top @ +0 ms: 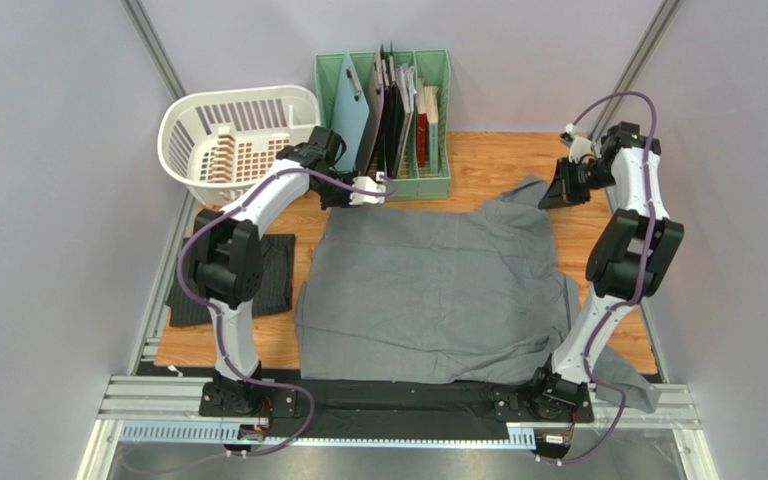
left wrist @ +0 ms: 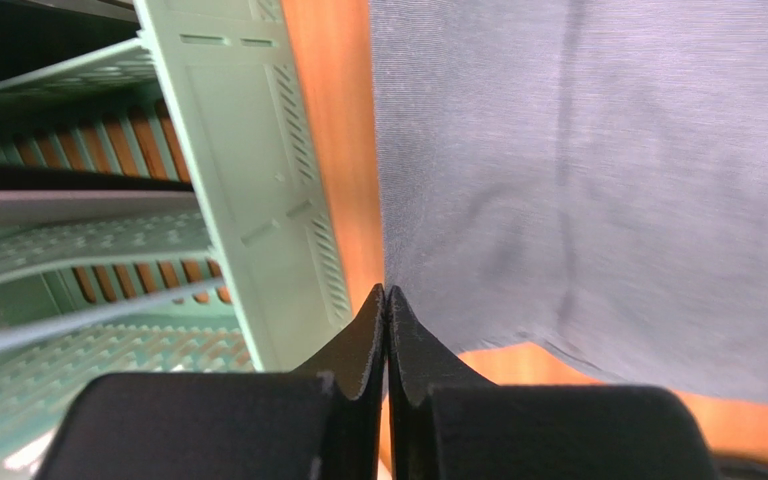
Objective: Fold and stack the long sleeve shirts
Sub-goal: Fold the shirt
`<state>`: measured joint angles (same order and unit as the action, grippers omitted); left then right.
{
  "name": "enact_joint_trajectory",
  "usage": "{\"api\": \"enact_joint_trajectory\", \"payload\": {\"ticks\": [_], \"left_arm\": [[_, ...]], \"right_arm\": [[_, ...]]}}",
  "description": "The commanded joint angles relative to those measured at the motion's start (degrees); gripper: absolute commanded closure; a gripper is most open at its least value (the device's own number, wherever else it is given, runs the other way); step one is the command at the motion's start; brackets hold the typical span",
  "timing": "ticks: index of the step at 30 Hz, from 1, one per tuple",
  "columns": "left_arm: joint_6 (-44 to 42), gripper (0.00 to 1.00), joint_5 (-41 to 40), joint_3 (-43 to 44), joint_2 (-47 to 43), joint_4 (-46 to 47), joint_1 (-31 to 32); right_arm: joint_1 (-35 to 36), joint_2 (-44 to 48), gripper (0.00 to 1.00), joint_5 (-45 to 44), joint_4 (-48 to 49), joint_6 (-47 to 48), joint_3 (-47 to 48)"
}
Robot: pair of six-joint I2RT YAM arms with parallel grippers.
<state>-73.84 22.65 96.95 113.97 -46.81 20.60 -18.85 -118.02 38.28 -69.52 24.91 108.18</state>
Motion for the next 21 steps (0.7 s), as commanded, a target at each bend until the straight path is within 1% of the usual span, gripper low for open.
{"api": "enact_joint_trajectory", "payload": {"ticks": [1,3,4,6,7,8,10,11,14,16,17,19,20,21], "left_arm": [[-2.44,1.0,2.48,-5.44,-8.32,-1.0,-0.12],[-3.67,1.0,3.53,-8.59,-11.66,-2.49,-0.12],[-4.2,1.0,3.97,-9.83,-13.84,-2.93,-0.12],[-5.52,1.0,4.5,-13.43,-15.96,-4.69,-0.03],[-5.96,1.0,4.59,-14.67,-17.72,-5.22,-0.03],[-6.48,1.0,4.68,-15.9,-18.52,-5.75,0.05],[-7.63,1.0,4.68,-19.41,-20.45,-7.42,0.23],[-7.8,1.0,4.42,-20.47,-20.89,-8.2,0.66],[-7.8,1.0,4.33,-24.95,-22.21,-9.87,2.24],[-6.68,1.0,3.72,-27.42,-22.13,-10.76,3.82],[-5.88,0.94,3.71,-28.21,-22.13,-11.28,4.01],[-4.39,0.84,3.98,-29.01,-21.6,-13.21,4.27],[-3.51,0.79,3.54,-28.57,-21.34,-14.7,4.36],[-3.15,0.78,3.19,-28.13,-21.34,-15.59,4.19]], "right_arm": [[-1.27,12.69,1.0,1.62,-4.4,6.37,-8.21],[-1.45,15.61,1.0,1.62,-5.54,8.66,-12.01],[-1.36,17.19,1.0,1.62,-6.06,9.45,-15.42],[-1.45,21.41,1.0,1.01,-7.12,12.25,-18.6],[-1.45,22.73,1.0,-0.13,-7.39,13.32,-22.36],[-1.54,25.44,1.0,-0.83,-7.48,14.28,-24.23],[-1.45,27.83,1.0,-2.59,-7.48,17.89,-28.44],[-1.54,30.19,1.0,-3.03,-7.22,18.77,-32.64],[-1.45,32.32,1.0,-5.14,-5.38,20.88,-39.16],[-1.36,32.85,0.99,-7.07,-5.19,22.11,-41.02],[-1.36,32.68,0.86,-7.86,-5.63,22.46,-41.55],[-1.54,31.71,0.68,-9.53,-7.55,24.48,-41.39],[-1.63,31.19,0.54,-9.54,-10.0,25.18,-40.86],[-1.97,30.92,0.49,-9.11,-11.24,25.71,-39.03]]}}
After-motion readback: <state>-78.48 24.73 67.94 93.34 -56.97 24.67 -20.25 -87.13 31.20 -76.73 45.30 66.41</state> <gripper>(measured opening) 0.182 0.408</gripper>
